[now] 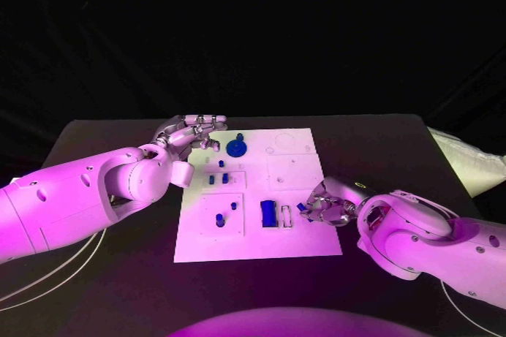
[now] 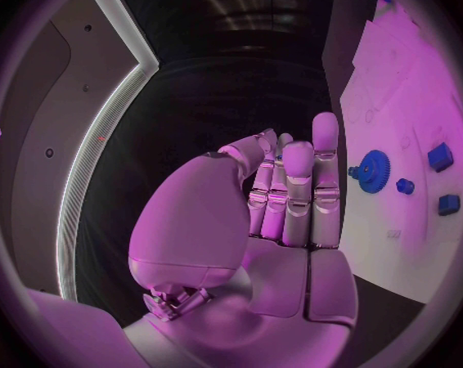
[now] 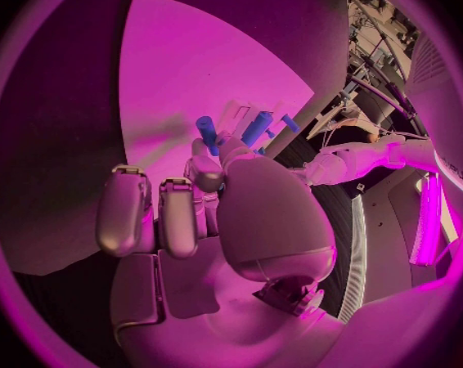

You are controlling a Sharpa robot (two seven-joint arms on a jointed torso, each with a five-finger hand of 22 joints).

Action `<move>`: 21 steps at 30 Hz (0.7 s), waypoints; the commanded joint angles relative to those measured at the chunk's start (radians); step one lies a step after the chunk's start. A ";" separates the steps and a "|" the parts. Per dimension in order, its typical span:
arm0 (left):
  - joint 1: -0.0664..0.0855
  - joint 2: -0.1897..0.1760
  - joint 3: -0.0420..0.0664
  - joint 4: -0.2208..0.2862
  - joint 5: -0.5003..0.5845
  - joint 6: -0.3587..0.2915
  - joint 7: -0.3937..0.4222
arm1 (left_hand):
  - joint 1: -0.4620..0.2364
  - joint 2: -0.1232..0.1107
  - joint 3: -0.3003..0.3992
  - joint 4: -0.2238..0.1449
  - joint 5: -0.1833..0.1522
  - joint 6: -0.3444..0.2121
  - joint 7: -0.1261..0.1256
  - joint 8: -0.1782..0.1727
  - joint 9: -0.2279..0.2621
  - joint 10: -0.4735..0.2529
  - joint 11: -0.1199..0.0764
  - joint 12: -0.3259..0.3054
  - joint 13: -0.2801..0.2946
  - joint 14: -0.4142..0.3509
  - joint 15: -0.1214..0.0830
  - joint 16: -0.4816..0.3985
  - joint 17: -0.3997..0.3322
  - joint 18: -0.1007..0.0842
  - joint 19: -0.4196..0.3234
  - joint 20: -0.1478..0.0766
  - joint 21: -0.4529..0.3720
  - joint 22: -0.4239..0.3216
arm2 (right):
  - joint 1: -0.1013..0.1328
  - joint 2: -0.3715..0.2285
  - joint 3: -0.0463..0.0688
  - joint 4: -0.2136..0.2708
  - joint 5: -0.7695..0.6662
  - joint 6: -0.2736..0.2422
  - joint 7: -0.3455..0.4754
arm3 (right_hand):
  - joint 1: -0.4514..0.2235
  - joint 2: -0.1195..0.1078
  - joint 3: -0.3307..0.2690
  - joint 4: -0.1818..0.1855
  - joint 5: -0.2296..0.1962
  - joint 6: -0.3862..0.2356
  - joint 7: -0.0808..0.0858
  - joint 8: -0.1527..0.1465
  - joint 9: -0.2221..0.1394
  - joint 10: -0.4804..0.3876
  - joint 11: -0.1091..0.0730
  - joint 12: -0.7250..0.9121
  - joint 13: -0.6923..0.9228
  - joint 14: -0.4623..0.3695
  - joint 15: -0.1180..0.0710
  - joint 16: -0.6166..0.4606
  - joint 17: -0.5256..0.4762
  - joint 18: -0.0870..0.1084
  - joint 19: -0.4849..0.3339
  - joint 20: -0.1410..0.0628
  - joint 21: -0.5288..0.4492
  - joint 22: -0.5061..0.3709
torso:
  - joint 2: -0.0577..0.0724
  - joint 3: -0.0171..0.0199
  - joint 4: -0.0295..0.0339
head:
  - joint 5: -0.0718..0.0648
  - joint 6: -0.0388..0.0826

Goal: Assemble the parts on the task board

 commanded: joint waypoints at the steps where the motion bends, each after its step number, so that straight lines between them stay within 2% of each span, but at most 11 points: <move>1: 0.000 0.003 0.001 0.002 -0.004 0.018 0.005 | 0.000 0.006 -0.006 0.001 -0.001 -0.007 0.002 0.006 -0.001 -0.009 -0.001 0.004 0.001 -0.007 0.002 -0.007 -0.001 0.019 -0.003 0.003 -0.004 -0.001 | 0.000 0.011 0.000 -0.003 0.088 -0.020 0.014 | -0.025 -0.009 -0.005 0.015 0.021 0.006 0.004 -0.002 0.001 0.006 0.002 0.008 0.003 0.060 -0.003 0.007 0.022 -0.015 0.004 -0.002 0.004 0.002 | 0.000 -0.0009 0.0008 | 0.000 -0.001; 8: 0.000 0.004 0.001 0.003 -0.004 0.017 0.004 | 0.000 0.006 -0.006 0.001 -0.001 -0.007 0.002 0.006 -0.001 -0.009 -0.001 0.004 0.001 -0.007 0.002 -0.007 -0.001 0.019 -0.003 0.003 -0.004 -0.001 | 0.000 0.043 0.000 -0.021 0.128 -0.001 0.012 | -0.051 -0.023 -0.007 0.030 0.060 0.009 0.004 -0.002 0.006 0.009 0.001 0.012 0.008 0.060 -0.003 0.006 0.022 -0.014 0.004 -0.002 0.004 0.001 | 0.000 -0.0007 0.0016 | 0.001 -0.001; 12: 0.000 0.004 0.001 0.004 -0.004 0.017 0.004 | 0.000 0.006 -0.006 0.001 -0.001 -0.007 0.002 0.006 -0.001 -0.009 -0.001 0.004 0.001 -0.007 0.002 -0.007 -0.001 0.019 -0.003 0.003 -0.004 -0.001 | 0.000 0.054 0.000 -0.026 0.133 -0.002 0.009 | -0.056 -0.024 -0.007 0.032 0.069 0.010 0.004 -0.002 0.007 0.009 0.001 0.013 0.009 0.060 -0.003 0.006 0.022 -0.014 0.004 -0.002 0.004 0.001 | 0.000 -0.0007 -0.0004 | 0.005 -0.001; 15: 0.000 0.004 0.001 0.004 -0.008 0.016 0.004 | 0.000 0.006 -0.006 0.001 -0.001 -0.007 0.002 0.006 -0.001 -0.009 -0.001 0.004 0.001 -0.007 0.002 -0.007 -0.001 0.019 -0.003 0.003 -0.004 -0.001 | 0.000 0.059 0.000 -0.029 0.129 -0.001 0.005 | -0.065 -0.025 -0.009 0.037 0.075 0.012 0.004 -0.001 0.008 0.012 0.001 0.016 0.013 0.060 -0.003 0.007 0.023 -0.015 0.004 -0.001 0.004 0.002 | 0.001 -0.0004 0.0007 | 0.005 0.000; 21: 0.000 0.005 0.001 0.004 -0.012 0.015 0.004 | 0.001 0.006 -0.007 -0.001 -0.001 -0.009 0.002 0.006 -0.001 -0.011 -0.001 0.006 0.001 -0.008 0.002 -0.007 -0.001 0.019 -0.003 0.003 -0.005 -0.002 | 0.000 0.067 0.000 -0.032 0.117 0.001 0.000 | -0.095 -0.025 -0.024 0.053 0.118 0.017 0.003 0.001 0.014 0.017 0.001 0.023 0.020 0.061 -0.004 0.009 0.026 -0.015 0.006 -0.001 0.006 0.006 | 0.000 0.0009 -0.0007 | 0.008 -0.002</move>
